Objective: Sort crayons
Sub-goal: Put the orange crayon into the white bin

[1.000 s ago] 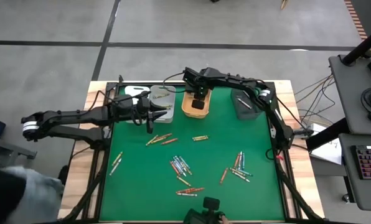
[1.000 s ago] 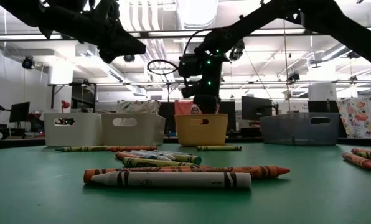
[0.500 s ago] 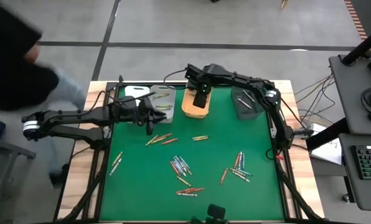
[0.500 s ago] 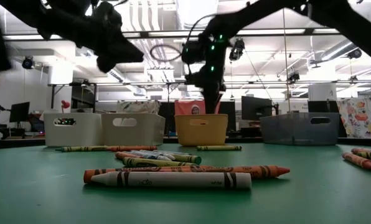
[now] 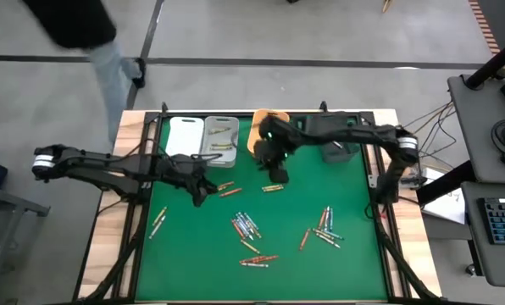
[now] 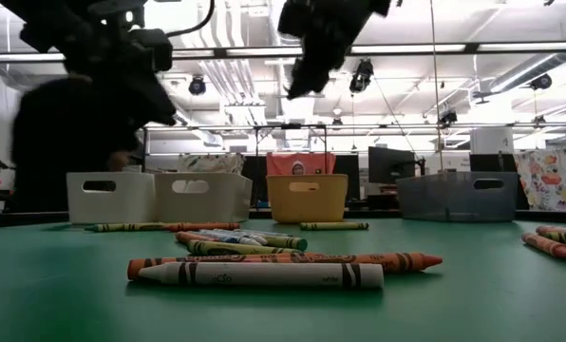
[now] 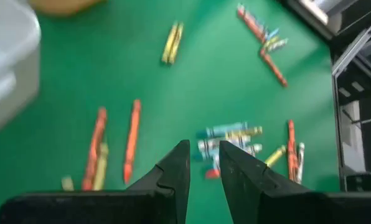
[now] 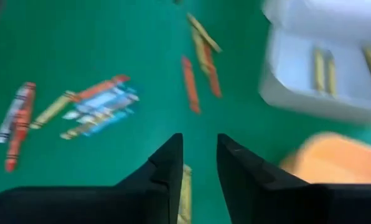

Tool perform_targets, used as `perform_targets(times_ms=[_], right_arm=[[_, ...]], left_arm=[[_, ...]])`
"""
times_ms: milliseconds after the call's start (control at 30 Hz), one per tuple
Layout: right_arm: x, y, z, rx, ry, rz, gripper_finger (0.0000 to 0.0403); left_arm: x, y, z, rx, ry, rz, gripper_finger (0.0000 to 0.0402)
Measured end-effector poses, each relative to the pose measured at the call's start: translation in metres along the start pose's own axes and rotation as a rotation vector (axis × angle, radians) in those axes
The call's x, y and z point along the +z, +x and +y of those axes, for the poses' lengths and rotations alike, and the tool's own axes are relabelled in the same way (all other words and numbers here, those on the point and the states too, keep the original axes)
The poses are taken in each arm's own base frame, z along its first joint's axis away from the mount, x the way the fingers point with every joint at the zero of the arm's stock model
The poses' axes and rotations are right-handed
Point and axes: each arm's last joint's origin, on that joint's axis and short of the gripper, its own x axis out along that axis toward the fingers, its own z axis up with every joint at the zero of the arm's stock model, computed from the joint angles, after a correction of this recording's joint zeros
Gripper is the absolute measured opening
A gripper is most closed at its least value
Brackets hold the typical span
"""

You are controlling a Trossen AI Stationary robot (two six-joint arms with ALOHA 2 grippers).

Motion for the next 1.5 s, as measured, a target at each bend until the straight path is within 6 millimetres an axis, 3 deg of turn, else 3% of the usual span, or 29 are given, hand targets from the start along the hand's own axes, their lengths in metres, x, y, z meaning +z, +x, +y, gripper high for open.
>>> perform_targets(times_ms=[167,300,433,667,867,933,1167,1333,1500], right_arm=[[-0.004,-0.003,0.039,0.036,-0.096,-0.082,0.0074],[-0.009,-0.001,0.055,0.063,-0.072,-0.087,0.0066],[-0.021,0.006,0.058,0.085,0.121,0.001,0.0063],[-0.062,0.005,0.065,0.059,0.528,0.399,0.0072],[-0.098,0.014,0.066,-0.256,0.789,0.591,0.0077],[-0.111,0.019,0.072,-0.28,0.86,0.652,0.0076],[-0.136,0.033,0.115,-0.288,0.979,0.781,0.0073],[-0.143,0.036,0.148,-0.355,1.045,0.805,0.0074],[-0.148,0.031,0.179,-0.406,1.066,0.815,0.0068]], left_arm=[[-0.016,0.001,-0.005,0.026,-0.089,0.113,0.0068],[-0.021,0.004,-0.011,0.029,-0.084,0.122,0.0068],[-0.016,0.008,-0.017,0.058,-0.027,0.006,0.0068],[-0.002,0.013,-0.028,-0.019,0.087,-0.16,0.0068],[0.009,0.008,-0.037,-0.049,0.185,-0.218,0.0068],[0.013,0.007,-0.04,-0.043,0.228,-0.232,0.0068],[0.03,0.002,-0.049,0.061,0.398,-0.322,0.0068],[0.041,-0.002,-0.054,0.162,0.501,-0.386,0.0068],[0.045,-0.006,-0.057,0.211,0.612,-0.346,0.0068]])
